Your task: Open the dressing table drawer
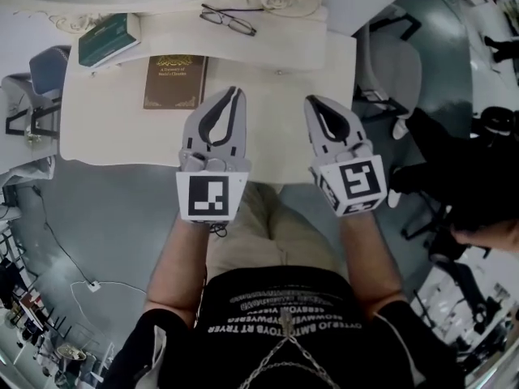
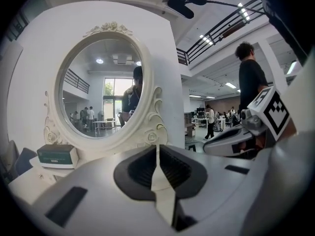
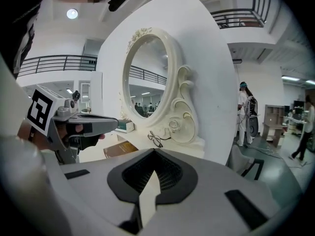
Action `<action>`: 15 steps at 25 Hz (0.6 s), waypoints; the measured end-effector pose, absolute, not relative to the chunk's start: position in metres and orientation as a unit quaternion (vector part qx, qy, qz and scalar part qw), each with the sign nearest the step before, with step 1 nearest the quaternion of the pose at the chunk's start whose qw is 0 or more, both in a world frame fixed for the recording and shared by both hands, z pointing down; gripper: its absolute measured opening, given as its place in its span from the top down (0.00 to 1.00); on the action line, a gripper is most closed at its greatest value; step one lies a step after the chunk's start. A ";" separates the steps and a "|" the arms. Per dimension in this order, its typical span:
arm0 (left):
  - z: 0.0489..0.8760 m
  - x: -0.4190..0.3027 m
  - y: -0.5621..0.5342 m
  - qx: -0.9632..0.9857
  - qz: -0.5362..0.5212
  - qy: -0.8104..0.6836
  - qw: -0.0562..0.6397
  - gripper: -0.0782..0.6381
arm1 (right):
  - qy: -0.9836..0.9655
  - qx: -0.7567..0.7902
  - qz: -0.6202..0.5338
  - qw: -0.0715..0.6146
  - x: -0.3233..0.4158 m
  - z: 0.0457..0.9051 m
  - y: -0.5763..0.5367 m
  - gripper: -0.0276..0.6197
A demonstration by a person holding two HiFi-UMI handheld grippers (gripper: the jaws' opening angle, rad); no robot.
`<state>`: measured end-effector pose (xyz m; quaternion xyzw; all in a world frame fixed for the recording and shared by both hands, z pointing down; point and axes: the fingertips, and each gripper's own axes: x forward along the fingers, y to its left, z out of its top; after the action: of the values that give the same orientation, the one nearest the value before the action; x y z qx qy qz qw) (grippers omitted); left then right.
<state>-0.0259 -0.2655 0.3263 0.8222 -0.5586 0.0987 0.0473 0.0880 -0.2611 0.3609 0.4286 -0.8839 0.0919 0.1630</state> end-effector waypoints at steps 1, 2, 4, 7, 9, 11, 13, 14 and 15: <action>0.330 -0.027 -0.269 0.823 0.100 -0.558 0.049 0.88 | -0.883 0.431 0.092 0.165 0.088 0.364 -0.263 0.95; 0.332 -0.027 -0.272 0.823 0.100 -0.557 0.049 0.88 | -0.881 0.433 0.095 0.167 0.088 0.367 -0.264 0.95; 0.337 -0.030 -0.276 0.825 0.101 -0.555 0.047 0.88 | -0.877 0.435 0.105 0.173 0.087 0.375 -0.264 0.95; 0.342 -0.036 -0.282 0.824 0.104 -0.555 0.049 0.88 | -0.874 0.438 0.109 0.178 0.084 0.388 -0.269 0.95; 0.347 -0.039 -0.287 0.824 0.105 -0.555 0.050 0.88 | -0.874 0.440 0.106 0.178 0.082 0.395 -0.275 0.95; 0.353 -0.041 -0.290 0.825 0.106 -0.552 0.056 0.88 | -0.873 0.441 0.102 0.180 0.080 0.402 -0.280 0.95; 0.357 -0.042 -0.292 0.829 0.108 -0.546 0.059 0.88 | -0.871 0.443 0.106 0.185 0.077 0.408 -0.283 0.95; 0.360 -0.043 -0.293 0.829 0.109 -0.545 0.060 0.88 | -0.870 0.443 0.107 0.187 0.075 0.411 -0.285 0.95; 0.363 -0.044 -0.294 0.830 0.109 -0.544 0.062 0.88 | -0.870 0.443 0.106 0.188 0.074 0.414 -0.287 0.95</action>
<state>-0.0442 -0.2941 0.3631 0.8298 -0.5438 0.1091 0.0622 0.0737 -0.2872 0.4138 0.4427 -0.8703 0.1060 0.1881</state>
